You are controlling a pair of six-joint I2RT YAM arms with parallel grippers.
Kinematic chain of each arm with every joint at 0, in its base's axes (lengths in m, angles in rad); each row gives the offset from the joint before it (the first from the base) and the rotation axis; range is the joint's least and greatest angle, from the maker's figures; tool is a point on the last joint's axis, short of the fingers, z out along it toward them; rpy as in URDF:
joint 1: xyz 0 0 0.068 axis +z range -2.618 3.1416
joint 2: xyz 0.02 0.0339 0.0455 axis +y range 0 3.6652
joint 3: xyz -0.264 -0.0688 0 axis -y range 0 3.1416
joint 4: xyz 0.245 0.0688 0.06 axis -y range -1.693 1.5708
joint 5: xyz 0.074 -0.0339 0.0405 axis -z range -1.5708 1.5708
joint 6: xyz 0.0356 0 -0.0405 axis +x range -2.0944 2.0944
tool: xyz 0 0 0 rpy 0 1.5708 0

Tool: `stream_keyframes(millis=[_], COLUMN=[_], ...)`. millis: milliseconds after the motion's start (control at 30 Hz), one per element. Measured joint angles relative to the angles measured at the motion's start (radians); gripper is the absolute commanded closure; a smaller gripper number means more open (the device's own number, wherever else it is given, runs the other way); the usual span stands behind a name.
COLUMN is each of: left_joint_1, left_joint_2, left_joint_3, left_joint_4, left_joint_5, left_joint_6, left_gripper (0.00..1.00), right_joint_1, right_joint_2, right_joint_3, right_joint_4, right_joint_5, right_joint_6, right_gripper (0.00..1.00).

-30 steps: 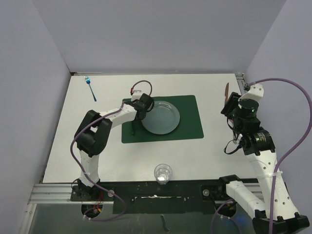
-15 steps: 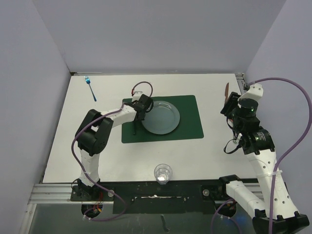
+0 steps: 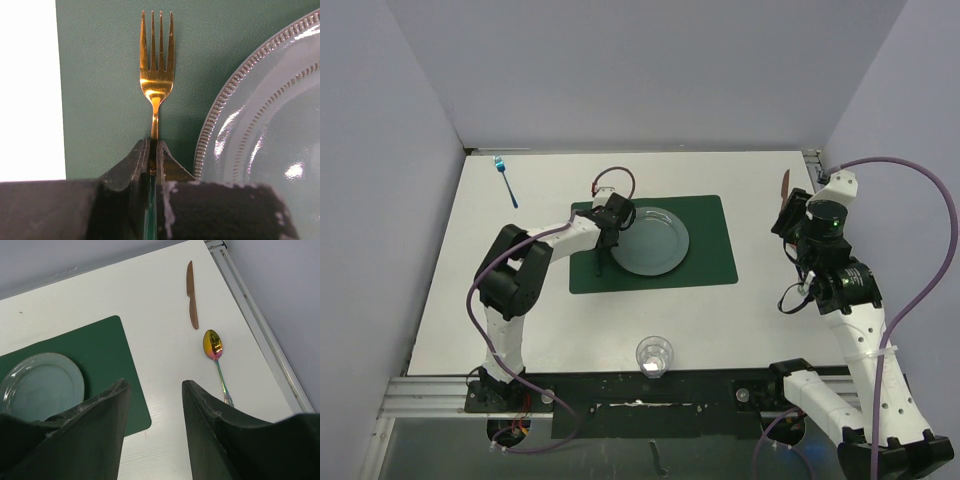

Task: Set the dinner table for one person
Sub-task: Place the fork on the napkin.

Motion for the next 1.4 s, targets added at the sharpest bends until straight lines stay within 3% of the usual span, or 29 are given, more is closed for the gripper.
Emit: stream_keyframes(millis=[1167, 1400], left_joint_1=[-0.004, -0.002], left_joint_2=[0.044, 0.047], left_joint_3=[0.061, 0.071], left_joint_4=[-0.026, -0.052], left_joint_5=[-0.008, -0.016], left_joint_6=[-0.004, -0.003], left_gripper=[1.0, 0.7], right_joint_1=[-0.005, -0.005], right_joint_2=[0.01, 0.011], right_joint_3=[0.0, 0.0], right_joint_4=[-0.011, -0.011], right_joint_5=[-0.002, -0.01], right_joint_6=[-0.004, -0.004], right_gripper=[0.54, 0.54])
